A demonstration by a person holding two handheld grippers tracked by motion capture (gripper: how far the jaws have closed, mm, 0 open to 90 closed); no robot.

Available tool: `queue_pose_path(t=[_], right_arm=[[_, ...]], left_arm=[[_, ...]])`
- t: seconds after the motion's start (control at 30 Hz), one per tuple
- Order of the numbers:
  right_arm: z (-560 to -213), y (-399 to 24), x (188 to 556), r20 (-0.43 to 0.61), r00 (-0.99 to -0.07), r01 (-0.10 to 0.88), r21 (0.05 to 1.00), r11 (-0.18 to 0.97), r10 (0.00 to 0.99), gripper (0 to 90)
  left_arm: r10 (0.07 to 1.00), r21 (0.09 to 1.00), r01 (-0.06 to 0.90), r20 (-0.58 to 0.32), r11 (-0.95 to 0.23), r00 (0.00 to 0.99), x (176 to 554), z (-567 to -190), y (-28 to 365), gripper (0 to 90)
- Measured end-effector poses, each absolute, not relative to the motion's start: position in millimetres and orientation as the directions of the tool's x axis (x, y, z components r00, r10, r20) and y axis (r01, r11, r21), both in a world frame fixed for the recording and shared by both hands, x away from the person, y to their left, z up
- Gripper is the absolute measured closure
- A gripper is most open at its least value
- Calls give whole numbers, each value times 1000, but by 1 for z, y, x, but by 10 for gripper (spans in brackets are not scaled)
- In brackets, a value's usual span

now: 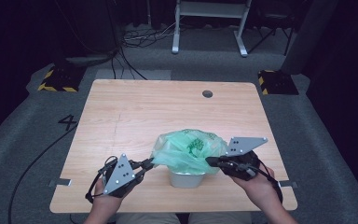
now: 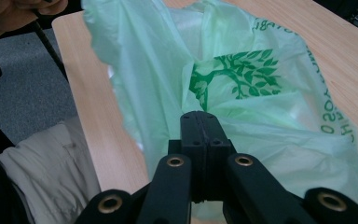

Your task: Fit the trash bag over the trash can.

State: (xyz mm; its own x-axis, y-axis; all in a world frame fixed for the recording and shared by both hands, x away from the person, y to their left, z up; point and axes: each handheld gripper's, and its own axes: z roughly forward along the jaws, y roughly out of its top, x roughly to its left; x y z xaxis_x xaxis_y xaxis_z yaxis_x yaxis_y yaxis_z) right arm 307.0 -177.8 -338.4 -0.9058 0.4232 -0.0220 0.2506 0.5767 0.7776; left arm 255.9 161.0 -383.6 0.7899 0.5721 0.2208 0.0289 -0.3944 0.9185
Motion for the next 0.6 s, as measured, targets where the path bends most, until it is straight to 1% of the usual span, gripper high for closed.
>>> queue_pose_path(t=[0.13,0.33,0.47,0.5,0.6], right_arm=[[-339,-187,293,-31,-902,242,790,563,431,900],[-335,-191,287,-36,-896,241,798,553,442,900],[-339,-190,283,-30,-901,246,786,567,432,900],[-345,-191,282,-17,-903,257,779,571,430,900],[-351,-192,283,1,-902,274,775,570,432,900]], left_arm=[[561,914,19,232,-404,795,250,-383,160,891],[559,917,15,231,-400,796,245,-381,159,890],[531,883,25,258,-468,807,240,-392,155,891],[523,876,48,241,-479,818,241,-399,155,891],[515,868,65,231,-493,826,242,-406,155,892]])
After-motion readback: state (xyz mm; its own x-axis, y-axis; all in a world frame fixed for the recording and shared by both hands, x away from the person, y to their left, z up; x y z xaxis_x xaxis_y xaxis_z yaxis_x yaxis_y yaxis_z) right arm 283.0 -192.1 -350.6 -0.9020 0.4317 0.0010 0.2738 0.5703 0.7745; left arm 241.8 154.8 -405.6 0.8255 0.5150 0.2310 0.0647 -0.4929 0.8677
